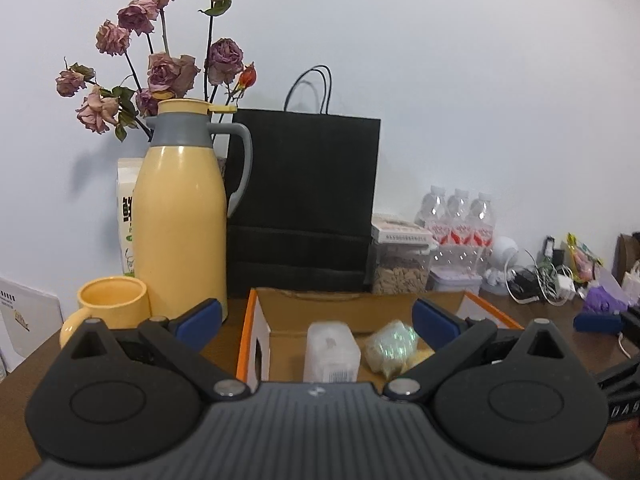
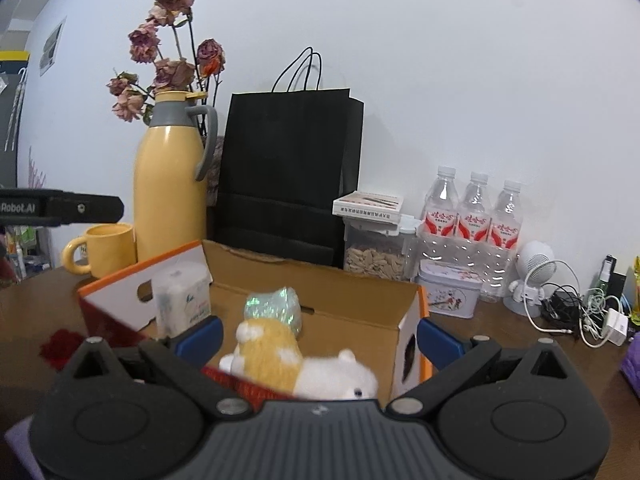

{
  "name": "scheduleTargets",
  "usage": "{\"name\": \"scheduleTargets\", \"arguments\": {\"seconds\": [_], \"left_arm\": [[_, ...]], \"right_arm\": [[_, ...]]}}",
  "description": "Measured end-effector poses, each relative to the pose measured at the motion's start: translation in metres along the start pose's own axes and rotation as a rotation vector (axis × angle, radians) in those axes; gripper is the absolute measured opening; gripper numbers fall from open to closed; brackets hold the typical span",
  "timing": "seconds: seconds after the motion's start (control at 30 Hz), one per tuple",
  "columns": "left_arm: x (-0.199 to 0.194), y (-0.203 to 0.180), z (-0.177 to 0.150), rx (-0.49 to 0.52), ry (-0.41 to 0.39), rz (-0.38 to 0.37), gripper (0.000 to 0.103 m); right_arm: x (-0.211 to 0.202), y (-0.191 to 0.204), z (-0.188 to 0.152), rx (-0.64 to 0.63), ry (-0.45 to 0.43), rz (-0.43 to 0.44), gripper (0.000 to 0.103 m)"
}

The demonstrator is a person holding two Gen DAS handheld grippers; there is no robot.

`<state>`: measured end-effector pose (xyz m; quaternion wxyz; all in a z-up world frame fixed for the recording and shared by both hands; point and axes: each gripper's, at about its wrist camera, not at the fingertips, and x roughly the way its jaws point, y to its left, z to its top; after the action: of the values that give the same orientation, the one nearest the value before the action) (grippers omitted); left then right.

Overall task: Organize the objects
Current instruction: 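Move both tools back over the remaining items beside the box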

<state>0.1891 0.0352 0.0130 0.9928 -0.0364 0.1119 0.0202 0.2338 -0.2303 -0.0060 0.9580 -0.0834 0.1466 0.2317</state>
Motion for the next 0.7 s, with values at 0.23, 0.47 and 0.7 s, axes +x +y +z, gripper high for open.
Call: {"name": "scheduleTargets", "arguments": {"seconds": [0.23,0.47,0.7], "left_arm": [[-0.03,0.009,-0.027,-0.012,0.055,0.0,0.103],[-0.05,0.021,-0.055,-0.026,0.129,0.041,0.103],[-0.062,0.031,-0.067,-0.067,0.186,0.06,0.103]], "right_arm": [[-0.031,0.005,-0.018,-0.005,0.025,0.005,0.103],[-0.049,0.013,-0.044,-0.007,0.103,0.008,0.103],[-0.064,0.012,-0.06,0.011,0.158,-0.01,0.103]]}}
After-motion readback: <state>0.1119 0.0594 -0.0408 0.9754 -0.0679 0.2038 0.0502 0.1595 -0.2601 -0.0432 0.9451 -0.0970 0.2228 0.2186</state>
